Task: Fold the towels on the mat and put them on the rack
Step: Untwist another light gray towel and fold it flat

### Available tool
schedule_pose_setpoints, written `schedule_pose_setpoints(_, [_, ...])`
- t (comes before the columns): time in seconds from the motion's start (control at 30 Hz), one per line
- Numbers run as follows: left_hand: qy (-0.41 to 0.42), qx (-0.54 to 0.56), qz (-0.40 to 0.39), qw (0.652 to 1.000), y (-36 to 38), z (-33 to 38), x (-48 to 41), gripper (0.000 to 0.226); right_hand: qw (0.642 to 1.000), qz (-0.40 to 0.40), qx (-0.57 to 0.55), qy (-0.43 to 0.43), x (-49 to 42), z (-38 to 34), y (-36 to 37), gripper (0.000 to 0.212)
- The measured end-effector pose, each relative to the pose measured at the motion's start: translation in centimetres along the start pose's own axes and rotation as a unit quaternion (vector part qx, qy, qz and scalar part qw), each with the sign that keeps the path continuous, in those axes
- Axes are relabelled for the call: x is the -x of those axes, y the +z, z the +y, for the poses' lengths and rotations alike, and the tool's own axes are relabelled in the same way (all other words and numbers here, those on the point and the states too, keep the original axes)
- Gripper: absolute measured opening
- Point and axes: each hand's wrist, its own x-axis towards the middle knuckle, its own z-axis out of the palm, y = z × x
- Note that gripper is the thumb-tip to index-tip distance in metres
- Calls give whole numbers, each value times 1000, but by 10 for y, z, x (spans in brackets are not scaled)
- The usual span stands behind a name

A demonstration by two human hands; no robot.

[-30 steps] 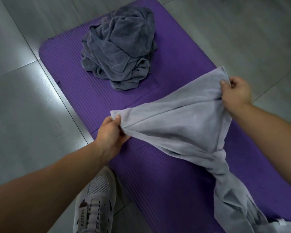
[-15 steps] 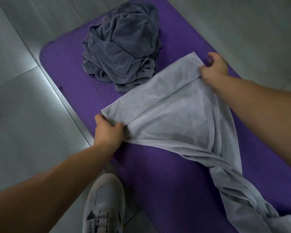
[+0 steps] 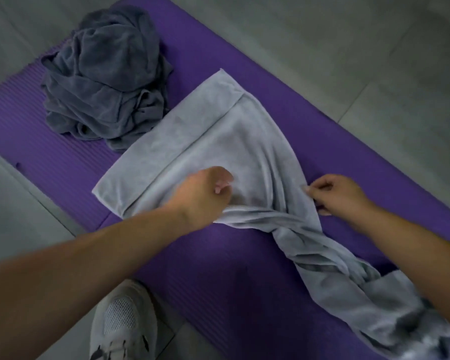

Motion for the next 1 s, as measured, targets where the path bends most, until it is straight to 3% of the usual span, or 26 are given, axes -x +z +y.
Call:
schedule_pose_setpoints(0.13, [102,-61,-97,988,35,47,-20,30,998,-69,-9,-1,26,25,-3,21])
schedule_pose_setpoints(0.27, [205,-119,-138,962,67,83,-49,39,995,-93,30,-24,29,39,-5,29])
schedule_pose_setpoints(0.4, [241,-66,-206,946,82,109,-85,41,984,-110,-130,-42,33,46,-18,29])
schedule_pose_setpoints(0.5, [253,-96,-239,932,89,116,-113,43,943,-153,-292,-35,37,54,-22,26])
schedule_pose_setpoints(0.6, [270,-145,-217,927,92,113,-126,22,900,-223,-374,-28,37,59,-26,23])
schedule_pose_setpoints(0.7, [270,-122,-198,935,89,108,-128,11,883,-255,-394,-8,34,70,-27,17])
schedule_pose_setpoints(0.83, [271,-118,-168,940,85,107,-126,8,917,-270,-292,11,31,76,-31,30])
schedule_pose_setpoints(0.9, [242,-90,-139,956,79,104,-130,3,920,-292,-261,17,33,75,-39,44])
schedule_pose_setpoints(1.0, [216,-50,-106,969,67,97,-134,5,925,-303,-230,18,37,77,-50,44])
